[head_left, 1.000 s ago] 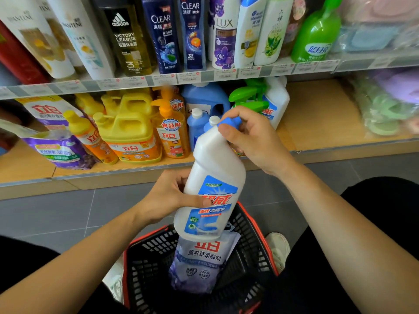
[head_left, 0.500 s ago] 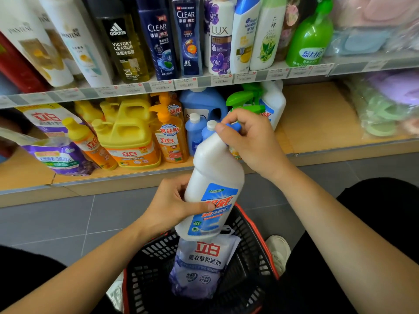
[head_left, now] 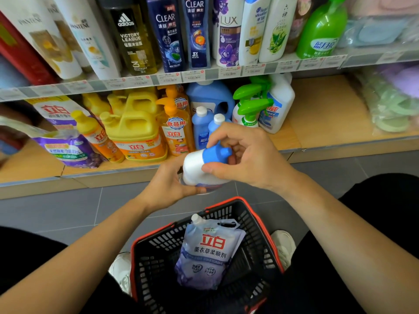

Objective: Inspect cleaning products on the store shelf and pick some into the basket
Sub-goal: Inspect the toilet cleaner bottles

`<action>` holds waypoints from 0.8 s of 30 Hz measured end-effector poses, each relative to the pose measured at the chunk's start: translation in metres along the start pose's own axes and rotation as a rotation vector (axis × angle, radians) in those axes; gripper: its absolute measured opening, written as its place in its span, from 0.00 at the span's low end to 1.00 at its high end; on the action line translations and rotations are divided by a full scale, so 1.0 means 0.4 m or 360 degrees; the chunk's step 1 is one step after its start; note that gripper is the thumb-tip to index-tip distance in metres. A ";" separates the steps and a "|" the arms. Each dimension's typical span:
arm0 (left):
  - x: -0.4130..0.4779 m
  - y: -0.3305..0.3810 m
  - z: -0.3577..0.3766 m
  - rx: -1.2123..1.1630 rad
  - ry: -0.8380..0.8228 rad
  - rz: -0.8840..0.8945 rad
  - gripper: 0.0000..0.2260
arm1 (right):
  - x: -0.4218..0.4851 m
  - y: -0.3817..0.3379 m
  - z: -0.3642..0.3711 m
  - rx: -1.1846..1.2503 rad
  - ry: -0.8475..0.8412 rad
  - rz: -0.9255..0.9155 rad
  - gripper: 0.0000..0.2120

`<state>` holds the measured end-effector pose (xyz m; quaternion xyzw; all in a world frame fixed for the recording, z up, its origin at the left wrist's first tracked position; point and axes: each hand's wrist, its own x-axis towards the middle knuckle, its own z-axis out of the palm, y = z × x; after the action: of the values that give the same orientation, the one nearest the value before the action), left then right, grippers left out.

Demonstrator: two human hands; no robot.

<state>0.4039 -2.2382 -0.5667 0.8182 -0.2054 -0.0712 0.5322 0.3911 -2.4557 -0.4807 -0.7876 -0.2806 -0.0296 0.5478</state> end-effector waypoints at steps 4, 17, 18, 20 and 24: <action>-0.004 -0.003 0.010 0.0046 -0.0061 -0.0013 0.31 | -0.005 0.009 0.001 0.0025 0.0053 0.0030 0.12; -0.008 -0.001 0.017 -0.0309 0.0123 -0.0235 0.22 | 0.000 0.120 -0.027 0.0195 0.0276 0.0561 0.12; -0.007 0.000 0.015 -0.0403 0.0132 -0.0243 0.22 | -0.005 0.128 -0.024 0.0215 0.0224 0.0623 0.12; -0.004 0.003 0.011 -0.0574 0.0132 -0.0252 0.21 | -0.011 0.136 -0.019 0.0332 0.0183 0.0693 0.13; 0.001 0.010 0.003 -0.0810 0.0152 -0.0280 0.20 | -0.020 0.147 -0.010 0.0500 0.0166 0.0677 0.17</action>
<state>0.4029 -2.2408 -0.5635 0.6754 -0.0836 -0.1278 0.7215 0.4134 -2.4767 -0.5316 -0.7316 -0.0814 0.0897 0.6709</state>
